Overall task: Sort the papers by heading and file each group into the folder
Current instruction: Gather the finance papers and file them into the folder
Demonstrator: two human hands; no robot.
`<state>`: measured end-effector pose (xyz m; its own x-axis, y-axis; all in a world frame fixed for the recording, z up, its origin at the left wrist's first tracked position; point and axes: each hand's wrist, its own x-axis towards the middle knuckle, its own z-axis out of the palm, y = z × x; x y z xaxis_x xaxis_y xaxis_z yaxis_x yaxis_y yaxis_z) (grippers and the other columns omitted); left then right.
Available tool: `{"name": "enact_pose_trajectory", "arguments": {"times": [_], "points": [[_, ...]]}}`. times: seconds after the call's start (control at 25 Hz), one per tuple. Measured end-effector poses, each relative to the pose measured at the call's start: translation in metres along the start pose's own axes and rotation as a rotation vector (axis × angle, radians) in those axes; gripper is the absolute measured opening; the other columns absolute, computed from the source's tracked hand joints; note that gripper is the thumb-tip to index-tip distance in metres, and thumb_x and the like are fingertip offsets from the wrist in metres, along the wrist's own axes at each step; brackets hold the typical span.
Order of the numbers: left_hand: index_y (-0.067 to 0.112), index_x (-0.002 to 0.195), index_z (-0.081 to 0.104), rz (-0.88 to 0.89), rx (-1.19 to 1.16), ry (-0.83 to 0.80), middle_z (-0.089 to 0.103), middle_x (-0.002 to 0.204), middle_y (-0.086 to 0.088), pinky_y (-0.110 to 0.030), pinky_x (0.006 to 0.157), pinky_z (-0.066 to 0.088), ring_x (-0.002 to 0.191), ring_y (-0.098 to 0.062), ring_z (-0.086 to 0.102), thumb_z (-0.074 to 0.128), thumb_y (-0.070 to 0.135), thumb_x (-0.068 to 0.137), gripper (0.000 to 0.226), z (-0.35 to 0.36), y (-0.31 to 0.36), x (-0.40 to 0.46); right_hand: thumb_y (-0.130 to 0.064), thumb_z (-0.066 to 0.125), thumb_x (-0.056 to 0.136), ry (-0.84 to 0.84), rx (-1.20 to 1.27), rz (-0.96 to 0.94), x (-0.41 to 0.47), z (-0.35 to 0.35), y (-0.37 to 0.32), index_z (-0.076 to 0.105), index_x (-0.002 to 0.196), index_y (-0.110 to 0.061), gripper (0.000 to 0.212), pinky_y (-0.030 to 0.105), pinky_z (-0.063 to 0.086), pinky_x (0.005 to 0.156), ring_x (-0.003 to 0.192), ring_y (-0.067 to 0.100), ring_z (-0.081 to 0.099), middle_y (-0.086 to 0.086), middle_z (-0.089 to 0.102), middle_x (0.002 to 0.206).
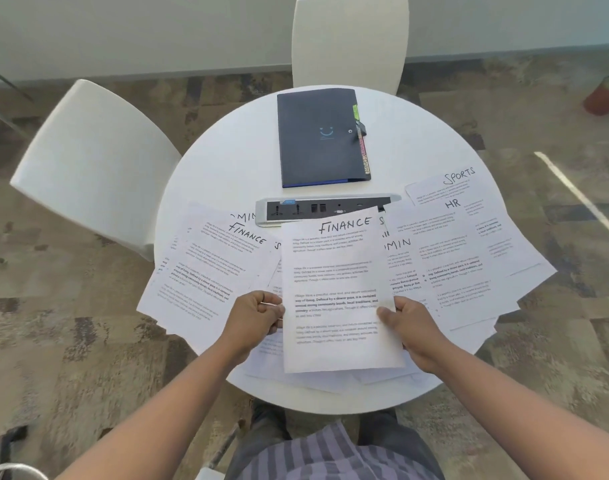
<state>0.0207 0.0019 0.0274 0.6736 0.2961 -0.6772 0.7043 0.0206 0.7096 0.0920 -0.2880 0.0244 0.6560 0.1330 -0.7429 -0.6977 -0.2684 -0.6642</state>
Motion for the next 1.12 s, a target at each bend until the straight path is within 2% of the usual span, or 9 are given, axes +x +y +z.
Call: {"name": "enact_pose_trajectory", "arguments": {"times": [0.16,0.32,0.4,0.48,0.56,0.64,0.72,0.88,1.12], "points": [[0.008,0.107,0.066,-0.006,0.089,0.025,0.076,0.089,-0.015,-0.024,0.066,0.055,0.074,-0.018,0.069,0.070,0.005,0.094,0.015,0.002,-0.012,0.007,-0.014,0.057,0.105,0.073,0.046,0.024,0.008,-0.022,0.010,0.072,0.112,-0.016,0.016,0.032,0.056,0.064,0.092,0.022,0.076,-0.001,0.080,0.104],[0.020,0.115,0.064,0.037,0.302,0.131,0.068,0.108,-0.001,-0.026,0.078,0.049,0.102,-0.020,0.065,0.069,0.019,0.095,0.020,-0.010,-0.032,0.011,-0.013,0.057,0.105,0.081,0.039,0.049,0.017,-0.029,0.015,0.071,0.113,-0.016,0.017,0.039,0.059,0.074,0.094,0.023,0.076,-0.002,0.080,0.102],[0.019,0.126,0.061,0.065,0.380,0.198,0.062,0.124,0.001,-0.032,0.091,0.049,0.116,-0.023,0.060,0.070,0.021,0.095,0.032,-0.016,-0.043,0.016,-0.013,0.057,0.104,0.083,0.031,0.061,0.021,-0.029,0.014,0.071,0.111,-0.016,0.016,0.044,0.060,0.080,0.094,0.023,0.076,-0.001,0.080,0.102],[0.020,0.142,0.052,0.063,0.543,0.281,0.048,0.147,-0.003,-0.044,0.107,0.044,0.135,-0.027,0.046,0.071,0.028,0.093,0.053,-0.027,-0.053,0.022,-0.013,0.057,0.104,0.084,0.021,0.070,0.025,-0.025,0.012,0.071,0.111,-0.016,0.015,0.045,0.060,0.083,0.095,0.025,0.075,0.001,0.080,0.104],[0.024,0.157,0.033,-0.007,0.768,0.314,0.023,0.167,-0.004,-0.054,0.115,0.035,0.152,-0.032,0.022,0.069,0.041,0.092,0.076,-0.040,-0.059,0.027,-0.012,0.057,0.104,0.091,0.018,0.067,0.027,-0.021,0.009,0.070,0.111,-0.015,0.015,0.044,0.060,0.082,0.095,0.026,0.075,0.002,0.079,0.105],[0.027,0.163,0.011,-0.069,0.936,0.282,-0.002,0.172,-0.004,-0.058,0.120,0.026,0.157,-0.035,0.000,0.065,0.049,0.091,0.092,-0.052,-0.065,0.032,-0.012,0.057,0.104,0.091,0.010,0.062,0.027,-0.015,0.007,0.070,0.112,-0.015,0.016,0.041,0.059,0.077,0.094,0.026,0.075,0.002,0.079,0.104],[0.029,0.163,-0.003,-0.093,0.992,0.230,-0.015,0.171,-0.004,-0.061,0.122,0.017,0.156,-0.037,-0.012,0.064,0.048,0.091,0.100,-0.060,-0.067,0.036,-0.011,0.057,0.104,0.091,0.002,0.056,0.027,-0.010,0.005,0.070,0.114,-0.015,0.016,0.037,0.057,0.070,0.093,0.026,0.074,0.003,0.078,0.106],[0.030,0.162,-0.006,-0.117,1.059,0.154,-0.017,0.170,-0.008,-0.059,0.123,0.014,0.157,-0.039,-0.006,0.063,0.044,0.087,0.103,-0.069,-0.071,0.042,-0.012,0.056,0.105,0.090,-0.025,0.054,0.024,0.000,0.005,0.069,0.112,-0.015,0.015,0.034,0.055,0.065,0.090,0.025,0.074,0.002,0.078,0.103],[0.026,0.162,0.000,-0.054,1.164,0.140,-0.003,0.171,-0.011,-0.055,0.118,0.028,0.154,-0.040,0.015,0.059,0.046,0.084,0.100,-0.074,-0.078,0.045,-0.012,0.057,0.104,0.100,-0.019,0.044,0.024,0.008,0.003,0.070,0.112,-0.014,0.015,0.031,0.053,0.063,0.090,0.024,0.074,0.002,0.078,0.105]]}}
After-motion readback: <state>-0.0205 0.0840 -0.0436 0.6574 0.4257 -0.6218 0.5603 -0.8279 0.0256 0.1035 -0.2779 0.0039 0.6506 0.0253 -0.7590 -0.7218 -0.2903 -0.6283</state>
